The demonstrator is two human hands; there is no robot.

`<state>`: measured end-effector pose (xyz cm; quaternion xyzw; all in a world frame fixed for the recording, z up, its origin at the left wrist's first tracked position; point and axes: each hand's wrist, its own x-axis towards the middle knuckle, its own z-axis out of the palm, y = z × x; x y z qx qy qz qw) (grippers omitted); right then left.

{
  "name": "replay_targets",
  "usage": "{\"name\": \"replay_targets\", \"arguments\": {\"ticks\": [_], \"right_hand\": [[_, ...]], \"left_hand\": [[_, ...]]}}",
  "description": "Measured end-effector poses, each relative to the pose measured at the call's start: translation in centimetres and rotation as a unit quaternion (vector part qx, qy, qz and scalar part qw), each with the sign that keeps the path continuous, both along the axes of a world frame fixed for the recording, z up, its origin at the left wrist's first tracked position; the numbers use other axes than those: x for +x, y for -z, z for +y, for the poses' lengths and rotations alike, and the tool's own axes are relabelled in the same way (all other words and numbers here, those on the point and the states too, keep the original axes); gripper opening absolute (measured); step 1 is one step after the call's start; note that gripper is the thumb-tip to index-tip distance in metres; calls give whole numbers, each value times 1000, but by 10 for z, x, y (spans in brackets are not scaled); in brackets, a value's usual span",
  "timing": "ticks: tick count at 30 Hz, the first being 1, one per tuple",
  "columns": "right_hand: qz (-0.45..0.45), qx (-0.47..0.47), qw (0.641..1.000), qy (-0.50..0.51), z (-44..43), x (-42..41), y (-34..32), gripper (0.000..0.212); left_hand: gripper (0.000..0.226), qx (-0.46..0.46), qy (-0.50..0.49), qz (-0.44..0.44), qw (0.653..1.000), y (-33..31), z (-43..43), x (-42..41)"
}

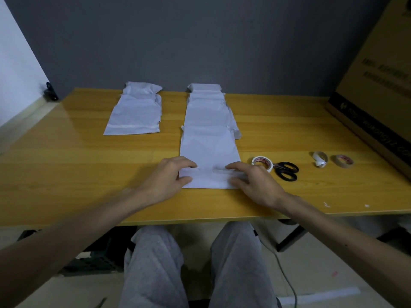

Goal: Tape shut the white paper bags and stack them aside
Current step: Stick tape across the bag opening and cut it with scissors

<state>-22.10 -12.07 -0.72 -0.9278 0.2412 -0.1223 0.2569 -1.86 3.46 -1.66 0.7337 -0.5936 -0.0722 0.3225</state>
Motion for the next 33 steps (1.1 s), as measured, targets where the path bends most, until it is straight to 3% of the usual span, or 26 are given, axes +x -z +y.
{"name": "replay_targets", "arguments": {"ticks": [4,8,13,16,20,23,27,33], "right_hand": [[16,-19,1000,14,1,3,4,51],[5,-57,998,20,2,3,10,57],[-9,-109,994,0,0,7,14,46],[-35,-103,994,-9,3,15,16,36],[-32,-95,995,-28,8,29,15,42],[15,-126,990,-68,6,35,19,55],[107,-82,987,-81,3,33,31,70],[170,-88,977,-89,-1,34,32,69]], "left_hand": [[39,-3,-6,8,1000,5,1,0],[34,14,5,-16,1000,8,1,-1],[17,10,29,-39,999,5,-4,-5],[21,31,35,-31,998,5,-10,-9],[35,74,46,-46,995,9,-16,-12],[48,121,66,-120,983,14,-18,-12],[54,220,64,-182,956,22,-18,-12],[59,301,62,-183,934,17,-21,-10]]}}
